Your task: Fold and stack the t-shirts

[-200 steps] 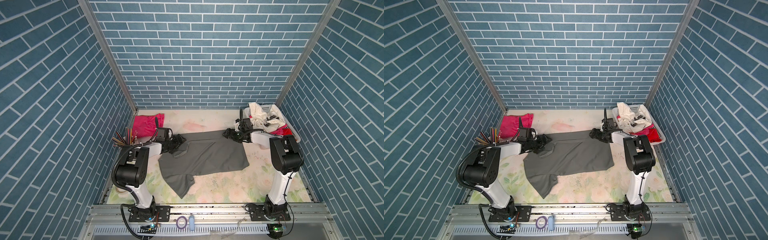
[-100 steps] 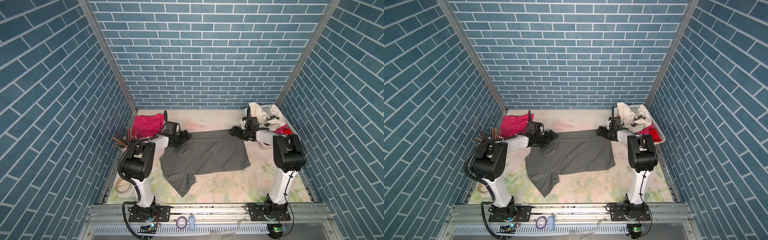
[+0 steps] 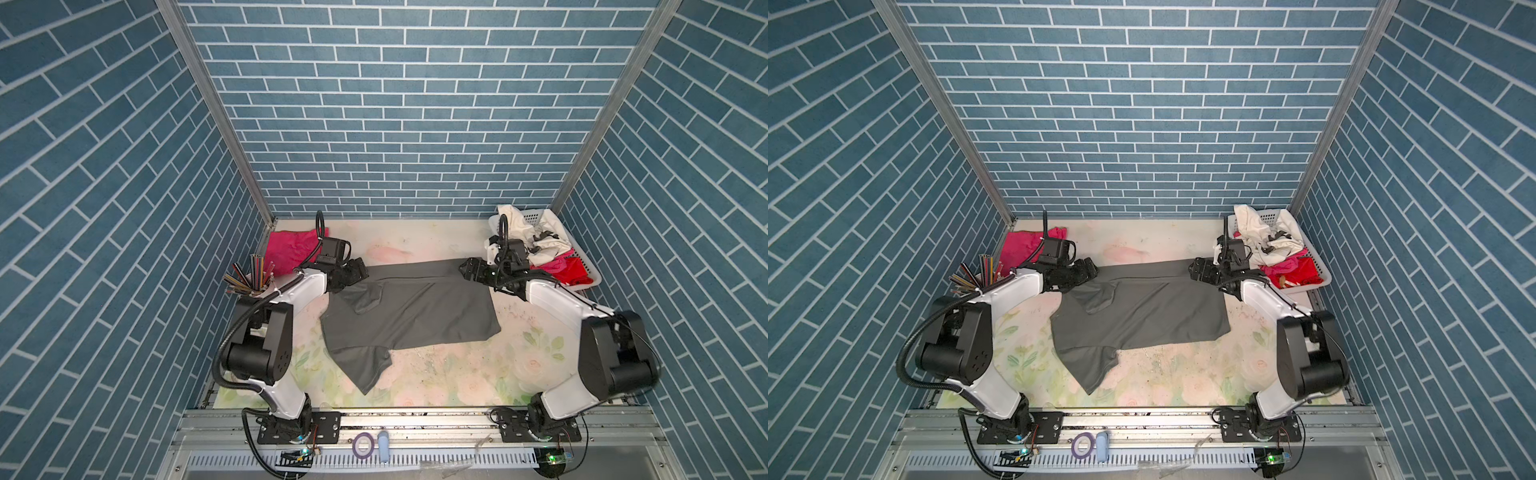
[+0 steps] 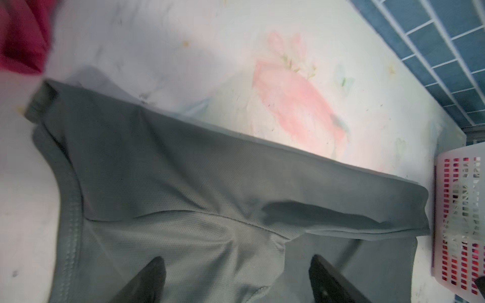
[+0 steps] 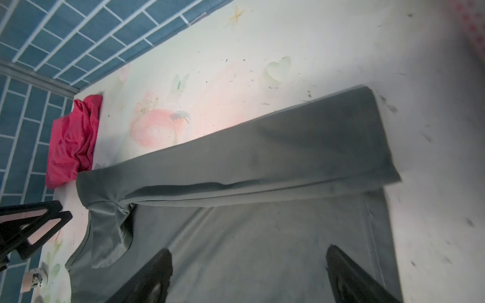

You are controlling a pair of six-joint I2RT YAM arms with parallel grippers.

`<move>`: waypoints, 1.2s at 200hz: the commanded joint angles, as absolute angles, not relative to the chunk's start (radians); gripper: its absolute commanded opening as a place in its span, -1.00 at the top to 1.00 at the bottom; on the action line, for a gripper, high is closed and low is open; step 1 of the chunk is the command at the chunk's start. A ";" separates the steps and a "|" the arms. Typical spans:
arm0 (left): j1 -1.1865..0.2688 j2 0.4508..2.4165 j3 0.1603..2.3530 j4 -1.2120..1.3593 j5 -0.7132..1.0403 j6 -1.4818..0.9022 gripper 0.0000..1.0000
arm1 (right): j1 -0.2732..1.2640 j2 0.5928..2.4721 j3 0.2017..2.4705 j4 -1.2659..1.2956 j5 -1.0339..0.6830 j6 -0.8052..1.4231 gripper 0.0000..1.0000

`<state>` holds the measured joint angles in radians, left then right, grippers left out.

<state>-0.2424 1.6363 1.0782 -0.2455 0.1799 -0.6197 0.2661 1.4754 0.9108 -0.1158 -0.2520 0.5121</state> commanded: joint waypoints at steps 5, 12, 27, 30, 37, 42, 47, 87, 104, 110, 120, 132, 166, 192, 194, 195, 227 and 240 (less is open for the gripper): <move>-0.368 1.499 1.044 -0.295 -0.036 -0.551 -0.76 | 0.262 1.348 0.741 -0.204 -0.192 0.626 -0.92; -0.399 1.453 1.015 -0.289 -0.071 -0.555 -0.76 | 0.267 1.306 0.692 -0.201 -0.214 0.652 -0.93; -0.421 1.371 0.939 -0.277 -0.060 -0.617 -0.75 | 0.297 1.225 0.616 -0.229 -0.211 0.705 -0.95; -0.418 1.356 0.921 -0.274 -0.045 -0.638 -0.76 | 0.305 1.207 0.604 -0.234 -0.205 0.717 -0.95; -0.418 1.324 0.879 -0.261 -0.004 -0.674 -0.75 | 0.327 1.164 0.570 -0.240 -0.196 0.751 -0.95; -0.419 1.306 0.855 -0.250 0.030 -0.689 -0.75 | 0.341 1.135 0.546 -0.241 -0.198 0.779 -0.95; -0.418 1.290 0.833 -0.247 0.057 -0.705 -0.76 | 0.355 1.105 0.524 -0.239 -0.203 0.813 -0.95; -0.452 1.270 0.719 -0.172 0.218 -0.838 -0.75 | 0.531 0.898 0.357 -0.174 -0.142 1.153 -0.95; -0.481 1.290 0.700 -0.115 0.240 -0.879 -0.76 | 0.569 0.871 0.296 -0.098 -0.117 1.245 -0.95; -0.492 1.302 0.700 -0.101 0.244 -0.887 -0.76 | 0.571 0.873 0.283 -0.077 -0.119 1.270 -0.95; -0.505 1.322 0.708 -0.084 0.253 -0.896 -0.76 | 0.575 0.881 0.266 -0.041 -0.128 1.305 -0.95; -0.523 1.345 0.725 -0.072 0.261 -0.909 -0.76 | 0.594 0.884 0.249 -0.016 -0.122 1.355 -0.95; -0.581 1.416 0.751 0.027 0.268 -0.963 -0.76 | 0.619 0.892 0.167 0.106 -0.079 1.474 -0.95; -0.612 1.494 0.764 0.077 0.286 -0.988 -0.75 | 0.618 0.928 0.075 0.275 -0.038 1.572 -0.95; -0.614 1.498 0.763 0.081 0.286 -0.990 -0.75 | 0.619 0.932 0.070 0.287 -0.036 1.575 -0.95; -0.615 1.500 0.763 0.083 0.285 -0.991 -0.75 | 0.619 0.933 0.068 0.293 -0.033 1.577 -0.95; -0.637 1.550 0.738 0.130 0.283 -1.009 -0.76 | 0.603 0.970 0.054 0.334 0.050 1.597 -0.97; -0.638 1.563 0.726 0.129 0.277 -1.003 -0.76 | 0.580 0.959 0.031 0.353 0.065 1.613 -0.97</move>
<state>-0.6292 1.5425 0.7456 0.0853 0.2855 -0.9852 0.6086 0.9440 0.0940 0.3885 -0.0277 1.5127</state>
